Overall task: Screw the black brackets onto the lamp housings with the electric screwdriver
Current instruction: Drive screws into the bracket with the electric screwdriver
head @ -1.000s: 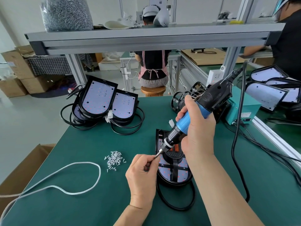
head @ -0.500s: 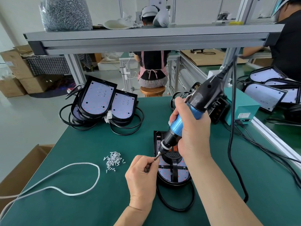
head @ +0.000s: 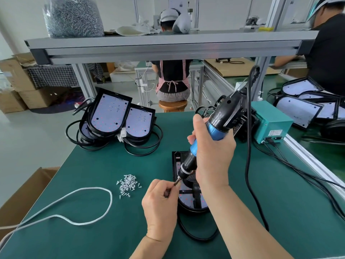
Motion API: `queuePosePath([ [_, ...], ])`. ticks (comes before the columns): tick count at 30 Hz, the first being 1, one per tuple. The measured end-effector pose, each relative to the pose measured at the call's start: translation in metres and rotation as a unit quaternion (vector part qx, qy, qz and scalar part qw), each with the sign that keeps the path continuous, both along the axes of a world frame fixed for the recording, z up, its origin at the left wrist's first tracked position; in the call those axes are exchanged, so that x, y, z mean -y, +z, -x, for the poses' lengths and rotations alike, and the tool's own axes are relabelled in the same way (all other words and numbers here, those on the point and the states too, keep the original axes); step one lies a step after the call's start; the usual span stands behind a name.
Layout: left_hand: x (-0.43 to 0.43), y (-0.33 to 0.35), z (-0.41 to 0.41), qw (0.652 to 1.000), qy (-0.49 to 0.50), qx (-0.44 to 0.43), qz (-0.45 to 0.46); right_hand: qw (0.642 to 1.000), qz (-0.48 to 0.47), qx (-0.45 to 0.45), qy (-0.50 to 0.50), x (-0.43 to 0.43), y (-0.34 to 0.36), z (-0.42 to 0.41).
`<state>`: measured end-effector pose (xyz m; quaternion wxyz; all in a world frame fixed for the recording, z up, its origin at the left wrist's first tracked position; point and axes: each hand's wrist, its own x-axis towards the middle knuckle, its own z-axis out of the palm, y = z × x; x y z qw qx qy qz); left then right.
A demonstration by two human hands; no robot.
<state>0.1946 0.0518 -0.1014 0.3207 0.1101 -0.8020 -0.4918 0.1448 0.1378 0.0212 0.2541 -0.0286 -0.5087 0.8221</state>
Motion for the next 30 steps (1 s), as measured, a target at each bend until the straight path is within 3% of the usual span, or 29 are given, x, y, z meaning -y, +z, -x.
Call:
queuePosePath([
  [10, -0.004, 0.001, -0.002, 0.999, -0.028, -0.005, 0.044, 0.998, 0.060, 0.011, 0.004, -0.017, -0.002, 0.010],
  [14, -0.002, 0.001, -0.003, 0.995, -0.088, 0.034, 0.015, 0.995, 0.097, 0.012, -0.009, -0.033, 0.005, 0.020],
  [18, 0.000, 0.006, 0.003, 0.979, -0.151, 0.132, -0.030, 0.993, 0.114, -0.006, -0.030, -0.058, 0.020, 0.037],
  [24, 0.002, 0.018, 0.036, 0.954, -0.132, 0.268, -0.023, 0.997, 0.052, -0.023, -0.046, -0.090, 0.028, 0.068],
  [30, 0.004, 0.018, 0.034, 0.955, -0.155, 0.249, -0.049, 0.998, -0.022, -0.034, -0.037, -0.095, 0.013, 0.090],
])
